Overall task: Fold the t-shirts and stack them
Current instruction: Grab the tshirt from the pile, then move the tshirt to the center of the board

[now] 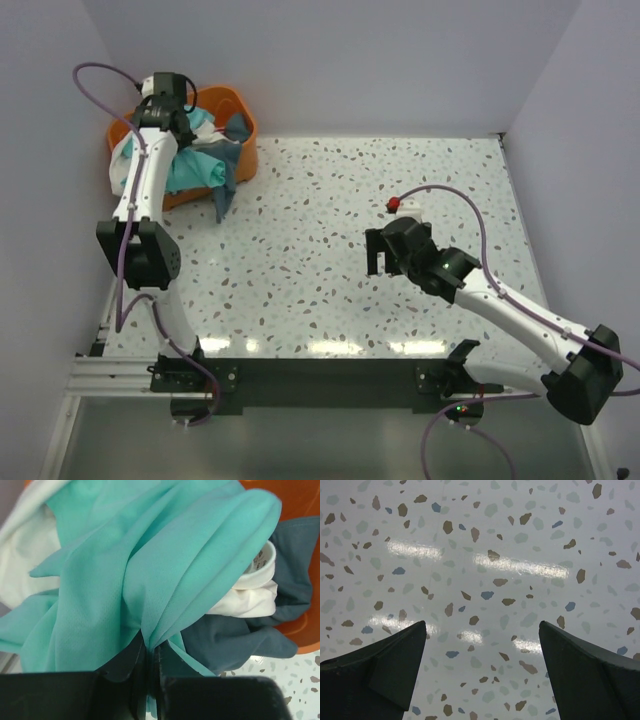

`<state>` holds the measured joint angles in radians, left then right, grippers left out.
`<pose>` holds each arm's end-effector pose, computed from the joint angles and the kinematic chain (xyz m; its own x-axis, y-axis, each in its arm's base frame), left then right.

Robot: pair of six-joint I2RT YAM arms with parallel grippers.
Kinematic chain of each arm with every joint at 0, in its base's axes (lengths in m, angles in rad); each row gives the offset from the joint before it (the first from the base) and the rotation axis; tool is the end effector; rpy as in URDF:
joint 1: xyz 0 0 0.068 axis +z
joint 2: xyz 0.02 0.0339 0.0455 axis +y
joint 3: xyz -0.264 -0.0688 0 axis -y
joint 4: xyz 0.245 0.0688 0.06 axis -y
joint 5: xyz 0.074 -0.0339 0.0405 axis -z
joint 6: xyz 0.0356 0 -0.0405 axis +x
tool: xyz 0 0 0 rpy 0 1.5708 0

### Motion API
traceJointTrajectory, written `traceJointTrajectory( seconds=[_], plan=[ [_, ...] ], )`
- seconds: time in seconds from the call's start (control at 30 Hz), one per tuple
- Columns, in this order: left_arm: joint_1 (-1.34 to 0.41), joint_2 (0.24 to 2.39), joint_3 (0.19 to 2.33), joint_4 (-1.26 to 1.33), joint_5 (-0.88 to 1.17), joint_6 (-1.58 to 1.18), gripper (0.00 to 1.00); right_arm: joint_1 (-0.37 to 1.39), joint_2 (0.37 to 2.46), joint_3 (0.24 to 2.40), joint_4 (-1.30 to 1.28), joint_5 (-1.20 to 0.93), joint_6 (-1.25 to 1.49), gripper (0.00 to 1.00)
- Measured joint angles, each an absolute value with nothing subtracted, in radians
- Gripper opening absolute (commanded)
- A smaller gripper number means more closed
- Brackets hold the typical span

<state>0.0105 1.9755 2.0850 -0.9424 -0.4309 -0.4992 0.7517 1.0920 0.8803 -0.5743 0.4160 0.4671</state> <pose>0.4323 0.0194 0.3639 -0.5105 -0.4403 -0.7386 -0.6092 0.7914 -0.0507 0.1748 0.1437 0.2796 -0.6488 -0.0427 -0.7597 -0.1387 0.9883 0.0629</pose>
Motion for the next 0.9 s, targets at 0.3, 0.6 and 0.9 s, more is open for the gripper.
traceJointTrajectory(
  seconds=[0.3, 0.6, 0.9],
  plan=[
    [0.011, 1.888, 2.296, -0.920, -0.496, -0.453, 0.10, 0.752, 1.093, 0.875, -0.579, 0.416, 0.466, 0.99],
    [0.036, 1.818, 2.432, -0.597, -0.543, -0.402, 0.00, 0.752, 1.130, 0.899, -0.579, 0.425, 0.462, 0.99],
    [0.017, 1.757, 2.288, -0.364, -0.263, -0.535, 0.00, 0.752, 1.169, 0.904, -0.564, 0.435, 0.468, 0.99]
  ],
)
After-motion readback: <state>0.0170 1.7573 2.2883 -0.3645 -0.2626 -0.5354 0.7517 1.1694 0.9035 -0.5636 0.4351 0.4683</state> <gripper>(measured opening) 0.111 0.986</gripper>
